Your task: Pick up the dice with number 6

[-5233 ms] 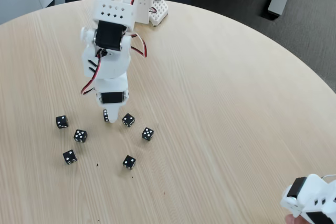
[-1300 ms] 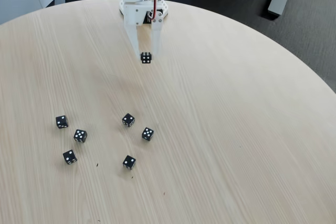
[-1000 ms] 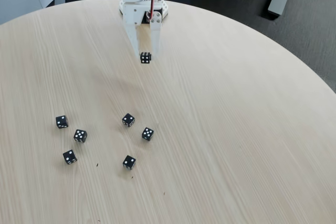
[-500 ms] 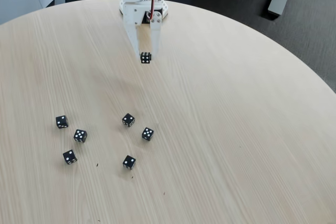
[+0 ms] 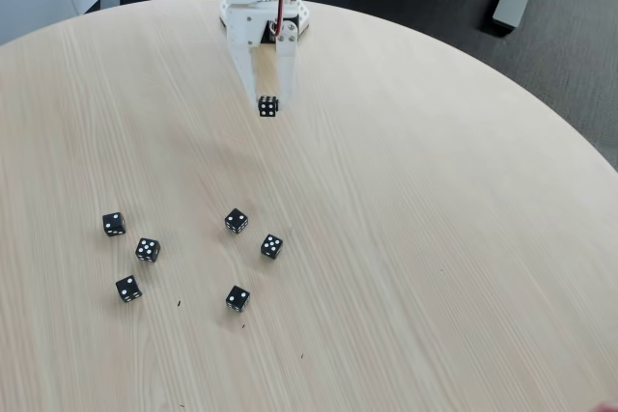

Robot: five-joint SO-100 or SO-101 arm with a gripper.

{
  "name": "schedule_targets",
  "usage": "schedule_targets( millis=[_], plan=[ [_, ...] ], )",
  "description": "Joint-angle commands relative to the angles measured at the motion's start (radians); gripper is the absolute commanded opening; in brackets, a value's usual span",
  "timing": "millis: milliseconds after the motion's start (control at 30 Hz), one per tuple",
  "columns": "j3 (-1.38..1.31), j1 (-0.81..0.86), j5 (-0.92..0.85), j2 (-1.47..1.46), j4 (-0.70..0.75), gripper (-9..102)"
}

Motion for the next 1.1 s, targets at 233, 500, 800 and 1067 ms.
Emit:
schedule_targets(
  millis=[233,500,800,1067],
  plan=[
    [-0.005,0.003,0.017,-0.002,0.005,0],
    [-0.005,0.003,0.020,-0.002,0.005,0],
    [-0.005,0.003,0.021,-0.002,0.005,0],
    [-0.005,0.003,0.023,-0.002,0.005,0]
  ],
)
